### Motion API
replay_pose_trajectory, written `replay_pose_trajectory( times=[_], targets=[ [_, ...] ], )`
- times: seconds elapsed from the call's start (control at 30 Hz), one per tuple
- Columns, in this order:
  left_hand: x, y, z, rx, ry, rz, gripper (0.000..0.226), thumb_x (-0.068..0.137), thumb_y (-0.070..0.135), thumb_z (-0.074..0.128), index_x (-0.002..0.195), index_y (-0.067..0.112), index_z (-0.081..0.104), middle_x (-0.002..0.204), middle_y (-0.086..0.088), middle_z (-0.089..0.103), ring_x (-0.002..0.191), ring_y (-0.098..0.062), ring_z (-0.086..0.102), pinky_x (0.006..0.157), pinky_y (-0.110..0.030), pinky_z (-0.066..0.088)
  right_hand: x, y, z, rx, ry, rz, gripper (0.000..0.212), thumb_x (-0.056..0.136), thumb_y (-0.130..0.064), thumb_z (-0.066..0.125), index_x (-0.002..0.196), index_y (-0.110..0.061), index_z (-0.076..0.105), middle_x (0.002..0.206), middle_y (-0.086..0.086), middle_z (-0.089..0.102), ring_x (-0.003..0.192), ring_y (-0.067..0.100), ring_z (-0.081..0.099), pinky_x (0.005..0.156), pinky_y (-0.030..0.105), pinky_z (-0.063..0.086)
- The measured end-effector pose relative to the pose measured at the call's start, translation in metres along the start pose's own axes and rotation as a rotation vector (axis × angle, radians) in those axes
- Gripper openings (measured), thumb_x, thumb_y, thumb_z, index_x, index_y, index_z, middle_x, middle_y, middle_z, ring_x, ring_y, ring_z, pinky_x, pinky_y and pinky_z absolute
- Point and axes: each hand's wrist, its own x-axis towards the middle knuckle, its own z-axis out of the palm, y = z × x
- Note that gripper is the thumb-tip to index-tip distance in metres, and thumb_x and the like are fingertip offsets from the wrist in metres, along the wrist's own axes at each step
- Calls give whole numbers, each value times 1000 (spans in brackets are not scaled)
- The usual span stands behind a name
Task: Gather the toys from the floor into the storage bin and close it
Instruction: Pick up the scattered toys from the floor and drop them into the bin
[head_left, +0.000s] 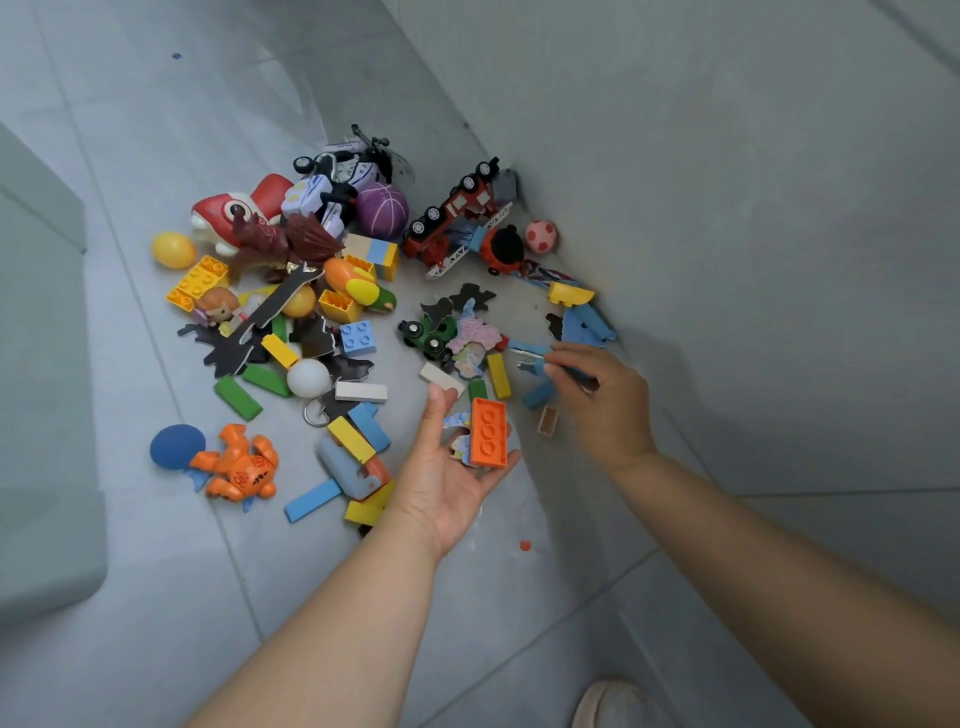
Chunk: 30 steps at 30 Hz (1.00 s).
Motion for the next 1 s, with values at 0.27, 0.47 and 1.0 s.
replay_pose_trajectory(
  times=[0.27,0.47,1.0],
  targets=[
    [4,2,6,69,-172,71,93,28,58,87,113,28,61,98,-8,72,87,-22,69,68,-35,59,-44,-44,13,597,-163,431,16,83,-4,64,83,-18,71,83,0,72,74,9,66,65,20,52],
    [1,-6,3,72,-91,106,31,81,25,59,112,26,59,104,-6,69,89,-18,68,64,-30,58,-45,-38,30,299,-233,167,18,85,-11,64,85,-29,66,89,-12,66,84,-8,59,78,9,46],
    [0,-2,-9,167,58,130,31,92,14,53,120,28,55,100,-2,68,82,-16,66,71,-33,53,4,45,4,-367,-452,66,40,81,-22,69,117,-11,58,113,8,53,103,21,52,85,25,40]
  ],
)
